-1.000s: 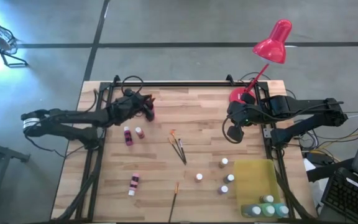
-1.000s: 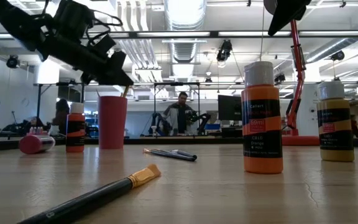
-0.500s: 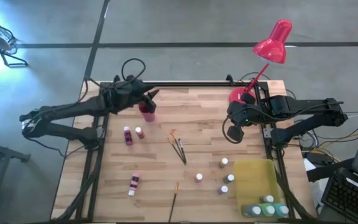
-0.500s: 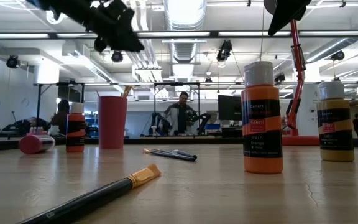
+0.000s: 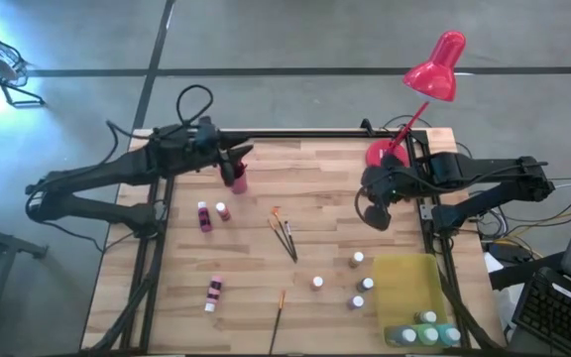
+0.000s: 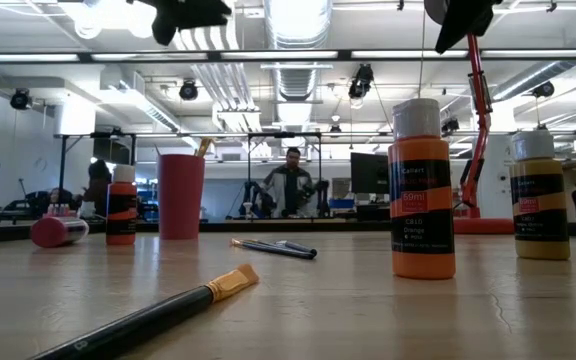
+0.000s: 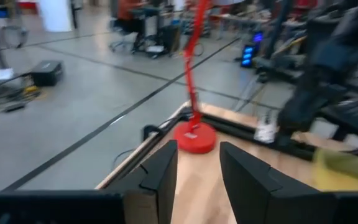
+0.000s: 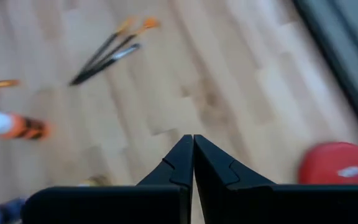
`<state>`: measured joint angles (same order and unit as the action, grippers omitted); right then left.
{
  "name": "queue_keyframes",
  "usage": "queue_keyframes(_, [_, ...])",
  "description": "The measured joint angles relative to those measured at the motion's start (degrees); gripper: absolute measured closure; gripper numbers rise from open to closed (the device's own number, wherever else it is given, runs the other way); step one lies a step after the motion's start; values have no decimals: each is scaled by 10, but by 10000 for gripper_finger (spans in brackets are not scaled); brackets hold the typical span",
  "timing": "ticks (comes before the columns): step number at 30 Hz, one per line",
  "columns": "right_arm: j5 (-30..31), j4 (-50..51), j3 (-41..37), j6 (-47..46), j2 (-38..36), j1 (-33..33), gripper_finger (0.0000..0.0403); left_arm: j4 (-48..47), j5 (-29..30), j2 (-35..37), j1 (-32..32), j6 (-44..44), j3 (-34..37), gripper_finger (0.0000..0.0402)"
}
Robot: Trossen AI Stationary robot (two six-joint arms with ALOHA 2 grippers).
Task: Pick & Place Paint Supplies
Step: Put the yellow paint bottle into the yellow bin
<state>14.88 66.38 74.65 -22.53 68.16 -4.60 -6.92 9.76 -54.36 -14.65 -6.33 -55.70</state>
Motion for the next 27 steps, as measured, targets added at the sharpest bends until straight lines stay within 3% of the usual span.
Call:
queue_keyframes(9, [-81, 6, 0, -32, 29, -21, 382, -1, 0, 34, 30, 0, 3, 275])
queue_keyframes(19, [-128, 23, 0, -72, 83, -77, 297, -6, 2, 51, 30, 20, 5, 275])
queue_keyframes(27, [-169, 24, 0, -105, 122, -103, 255, -6, 2, 51, 30, 30, 6, 275])
